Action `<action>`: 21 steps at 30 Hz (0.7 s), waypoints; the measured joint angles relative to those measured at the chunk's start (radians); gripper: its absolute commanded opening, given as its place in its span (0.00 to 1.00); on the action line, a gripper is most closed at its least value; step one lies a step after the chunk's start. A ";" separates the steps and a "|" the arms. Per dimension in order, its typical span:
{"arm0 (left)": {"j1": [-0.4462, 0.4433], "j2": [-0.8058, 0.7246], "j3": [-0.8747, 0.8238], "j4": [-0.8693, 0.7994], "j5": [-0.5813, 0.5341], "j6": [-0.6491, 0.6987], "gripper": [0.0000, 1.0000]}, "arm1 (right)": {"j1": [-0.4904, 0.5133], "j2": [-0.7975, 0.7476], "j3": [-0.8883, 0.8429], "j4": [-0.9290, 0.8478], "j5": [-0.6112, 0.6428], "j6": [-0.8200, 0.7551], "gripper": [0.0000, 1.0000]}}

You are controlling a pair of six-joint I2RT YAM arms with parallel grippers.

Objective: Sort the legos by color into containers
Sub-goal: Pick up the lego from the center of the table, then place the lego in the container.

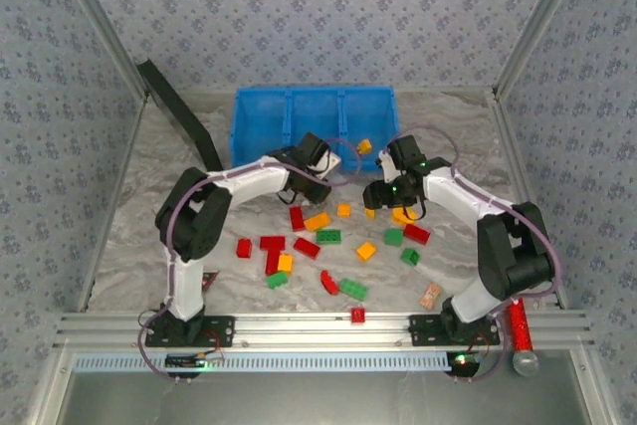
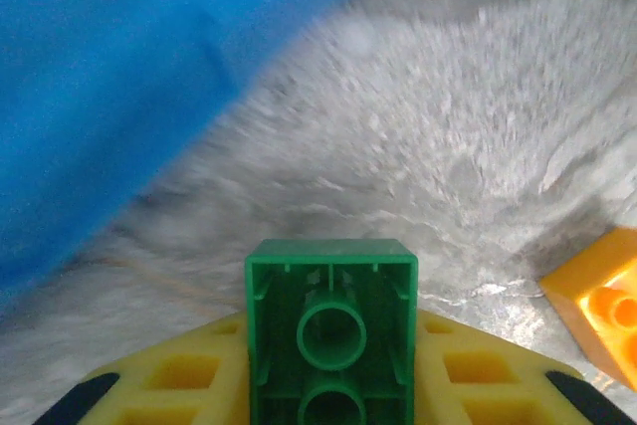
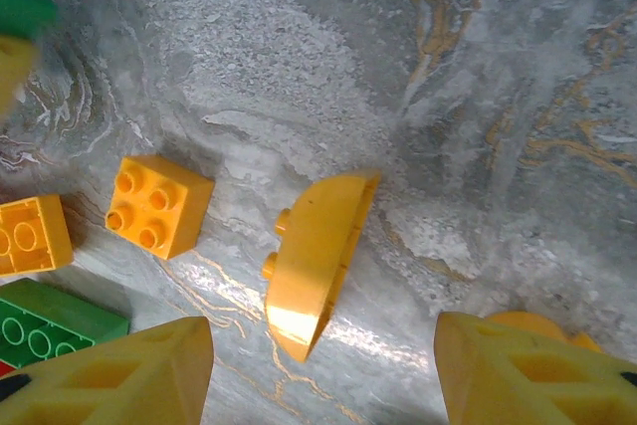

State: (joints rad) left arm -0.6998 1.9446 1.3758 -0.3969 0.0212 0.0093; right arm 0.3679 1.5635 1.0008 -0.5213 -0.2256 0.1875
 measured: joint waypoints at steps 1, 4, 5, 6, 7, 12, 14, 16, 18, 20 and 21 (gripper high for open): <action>0.006 -0.026 0.002 0.000 -0.006 -0.006 0.21 | 0.005 0.006 0.000 0.006 0.000 0.006 0.62; 0.021 -0.080 0.033 0.004 -0.019 -0.023 0.21 | 0.014 0.014 0.000 0.021 0.000 0.016 0.62; 0.027 -0.092 0.051 0.010 -0.023 -0.030 0.21 | 0.017 0.015 0.000 0.026 0.000 0.019 0.62; 0.032 -0.097 0.066 0.016 -0.026 -0.038 0.21 | 0.019 0.015 0.000 0.031 0.000 0.024 0.62; 0.039 -0.097 0.089 0.023 -0.031 -0.044 0.21 | 0.021 0.016 0.001 0.036 0.000 0.027 0.62; 0.072 -0.035 0.225 0.036 -0.060 -0.071 0.20 | 0.035 0.041 0.008 0.051 0.002 0.039 0.62; 0.084 0.020 0.291 0.039 -0.071 -0.083 0.20 | 0.041 0.053 0.008 0.055 0.006 0.045 0.62; 0.099 0.079 0.346 0.038 -0.078 -0.102 0.20 | 0.047 0.065 0.008 0.058 0.012 0.053 0.62; 0.112 0.135 0.384 0.037 -0.079 -0.121 0.20 | 0.054 0.077 0.009 0.059 0.021 0.058 0.62; 0.127 0.196 0.415 0.032 -0.077 -0.137 0.21 | 0.061 0.090 0.013 0.058 0.028 0.060 0.62; 0.133 0.217 0.424 0.031 -0.077 -0.142 0.21 | 0.064 0.095 0.017 0.058 0.031 0.060 0.62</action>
State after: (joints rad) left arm -0.5671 2.1612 1.8000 -0.3660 -0.0563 -0.1329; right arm 0.4320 1.6588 1.0176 -0.4637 -0.1947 0.2478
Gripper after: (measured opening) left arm 0.335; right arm 0.623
